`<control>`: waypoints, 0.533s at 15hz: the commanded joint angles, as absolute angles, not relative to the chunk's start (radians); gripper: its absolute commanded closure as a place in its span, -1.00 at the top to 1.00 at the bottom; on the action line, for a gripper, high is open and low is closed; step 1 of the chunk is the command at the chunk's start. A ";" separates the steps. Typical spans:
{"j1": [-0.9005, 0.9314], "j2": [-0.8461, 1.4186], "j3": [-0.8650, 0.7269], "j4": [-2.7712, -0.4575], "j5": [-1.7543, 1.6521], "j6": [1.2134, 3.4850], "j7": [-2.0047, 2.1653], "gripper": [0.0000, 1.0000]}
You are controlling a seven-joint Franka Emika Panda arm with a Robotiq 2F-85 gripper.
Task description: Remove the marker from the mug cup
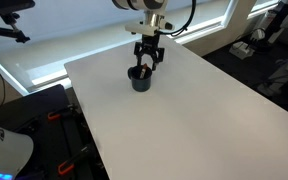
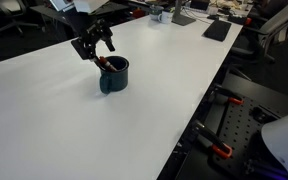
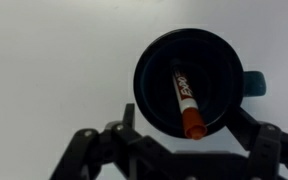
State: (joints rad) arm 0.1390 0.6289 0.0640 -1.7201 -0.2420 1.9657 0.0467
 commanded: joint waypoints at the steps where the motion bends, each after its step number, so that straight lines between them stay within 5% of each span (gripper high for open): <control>1: 0.162 0.641 0.049 -1.701 -0.249 1.969 0.067 0.21; 8: 0.168 0.647 0.044 -1.691 -0.249 1.965 0.078 -0.87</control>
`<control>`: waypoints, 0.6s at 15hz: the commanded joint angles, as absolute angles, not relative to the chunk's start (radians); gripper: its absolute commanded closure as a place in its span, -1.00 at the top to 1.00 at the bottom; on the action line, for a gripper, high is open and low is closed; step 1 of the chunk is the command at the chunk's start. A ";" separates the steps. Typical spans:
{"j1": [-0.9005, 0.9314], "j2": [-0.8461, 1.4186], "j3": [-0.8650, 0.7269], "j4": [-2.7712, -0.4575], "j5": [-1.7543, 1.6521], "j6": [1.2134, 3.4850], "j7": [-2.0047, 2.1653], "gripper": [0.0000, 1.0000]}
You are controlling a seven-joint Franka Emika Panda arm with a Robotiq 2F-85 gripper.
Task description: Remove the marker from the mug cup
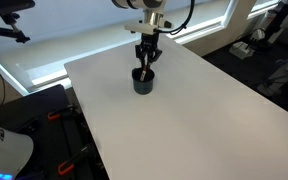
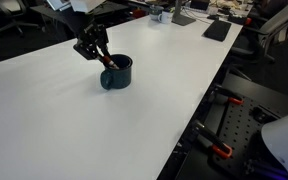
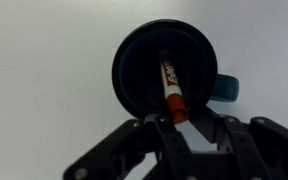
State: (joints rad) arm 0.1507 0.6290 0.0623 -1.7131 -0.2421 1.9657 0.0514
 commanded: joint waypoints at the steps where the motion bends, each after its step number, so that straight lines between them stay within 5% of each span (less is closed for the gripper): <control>1: 0.169 0.647 0.043 -1.691 -0.250 1.966 0.080 -0.97; 9: 0.187 0.643 0.028 -1.693 -0.278 1.971 0.143 -0.89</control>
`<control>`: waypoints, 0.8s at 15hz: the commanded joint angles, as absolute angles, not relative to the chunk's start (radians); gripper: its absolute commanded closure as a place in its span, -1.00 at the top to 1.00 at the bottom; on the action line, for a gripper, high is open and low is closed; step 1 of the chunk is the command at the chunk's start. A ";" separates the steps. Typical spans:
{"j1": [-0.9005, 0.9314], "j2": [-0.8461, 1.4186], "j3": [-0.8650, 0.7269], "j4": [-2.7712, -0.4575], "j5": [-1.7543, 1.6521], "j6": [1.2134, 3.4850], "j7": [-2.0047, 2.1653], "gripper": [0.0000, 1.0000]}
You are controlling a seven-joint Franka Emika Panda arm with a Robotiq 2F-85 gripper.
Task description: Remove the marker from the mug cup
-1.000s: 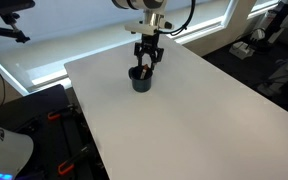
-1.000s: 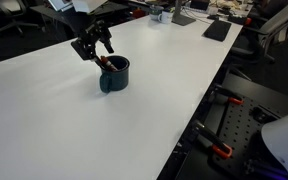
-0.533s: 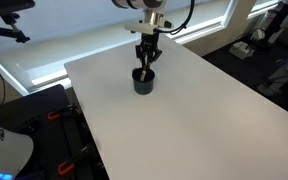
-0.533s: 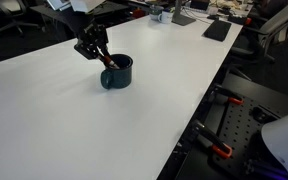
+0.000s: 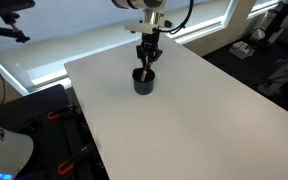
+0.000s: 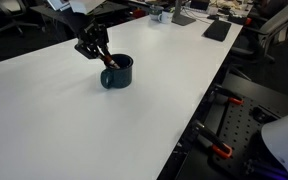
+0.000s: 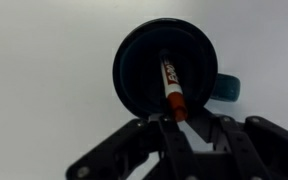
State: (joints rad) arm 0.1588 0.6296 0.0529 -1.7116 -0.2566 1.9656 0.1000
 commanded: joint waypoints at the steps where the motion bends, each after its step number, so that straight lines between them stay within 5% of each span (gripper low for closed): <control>1: 0.192 0.637 0.026 -1.691 -0.284 1.967 0.156 -0.89; 12: 0.216 0.555 0.007 -1.601 -0.296 1.960 0.276 -0.89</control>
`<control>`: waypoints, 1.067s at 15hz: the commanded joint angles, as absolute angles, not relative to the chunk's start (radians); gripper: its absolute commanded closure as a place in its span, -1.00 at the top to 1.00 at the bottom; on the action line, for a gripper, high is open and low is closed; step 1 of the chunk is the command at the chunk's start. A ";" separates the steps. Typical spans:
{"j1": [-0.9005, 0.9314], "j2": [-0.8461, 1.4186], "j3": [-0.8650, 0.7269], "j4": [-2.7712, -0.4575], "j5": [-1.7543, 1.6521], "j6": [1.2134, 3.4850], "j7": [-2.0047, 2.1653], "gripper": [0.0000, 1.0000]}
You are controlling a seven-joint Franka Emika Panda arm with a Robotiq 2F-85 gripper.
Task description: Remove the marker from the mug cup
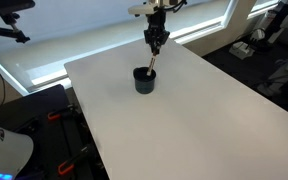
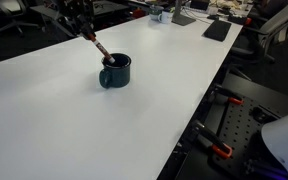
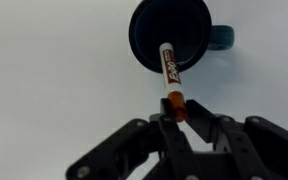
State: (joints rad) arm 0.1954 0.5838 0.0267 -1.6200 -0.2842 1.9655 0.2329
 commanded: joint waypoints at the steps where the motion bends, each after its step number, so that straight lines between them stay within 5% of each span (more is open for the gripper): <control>1: 0.214 0.551 0.007 -1.591 -0.295 1.962 0.284 -0.89; 16: 0.170 0.684 -0.115 -1.424 -0.353 2.046 0.391 -0.89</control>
State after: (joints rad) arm 0.1779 0.6236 -0.0975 -1.4808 -0.3499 2.0486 0.3603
